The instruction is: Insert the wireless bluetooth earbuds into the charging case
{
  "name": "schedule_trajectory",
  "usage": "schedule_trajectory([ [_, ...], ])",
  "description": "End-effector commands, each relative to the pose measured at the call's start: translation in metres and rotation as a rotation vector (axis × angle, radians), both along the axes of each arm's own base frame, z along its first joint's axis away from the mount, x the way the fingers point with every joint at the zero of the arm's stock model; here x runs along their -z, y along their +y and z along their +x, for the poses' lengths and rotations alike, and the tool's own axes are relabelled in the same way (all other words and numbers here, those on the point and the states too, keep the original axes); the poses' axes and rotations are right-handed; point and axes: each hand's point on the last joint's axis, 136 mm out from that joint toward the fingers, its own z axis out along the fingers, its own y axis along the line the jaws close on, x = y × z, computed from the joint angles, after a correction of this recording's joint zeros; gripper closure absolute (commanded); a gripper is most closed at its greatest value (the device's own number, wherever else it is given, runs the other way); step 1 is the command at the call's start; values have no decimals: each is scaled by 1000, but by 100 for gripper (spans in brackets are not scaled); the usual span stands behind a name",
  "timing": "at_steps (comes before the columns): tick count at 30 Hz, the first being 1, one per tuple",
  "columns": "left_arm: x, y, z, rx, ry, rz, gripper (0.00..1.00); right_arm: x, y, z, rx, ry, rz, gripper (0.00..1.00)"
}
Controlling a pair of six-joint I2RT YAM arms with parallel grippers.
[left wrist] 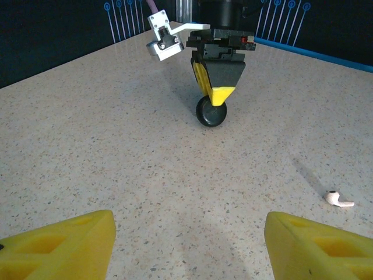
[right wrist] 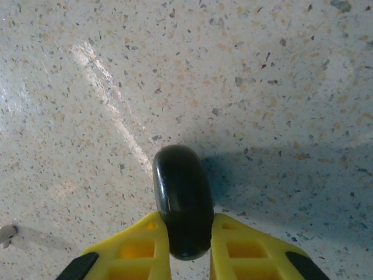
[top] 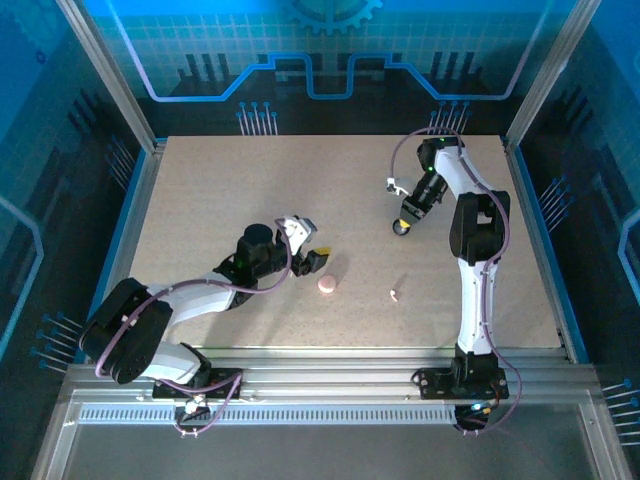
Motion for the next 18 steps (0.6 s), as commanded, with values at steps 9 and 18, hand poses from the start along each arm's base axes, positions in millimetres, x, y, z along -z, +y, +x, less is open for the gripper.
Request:
schedule_trajectory([
  [9,-11,-5,7,9,-5,-23,32,9,-17,12,79,9,-14,67],
  [18,-12,-7,8,13,-3,-25,33,12,-23,17,102,-5,-52,59],
])
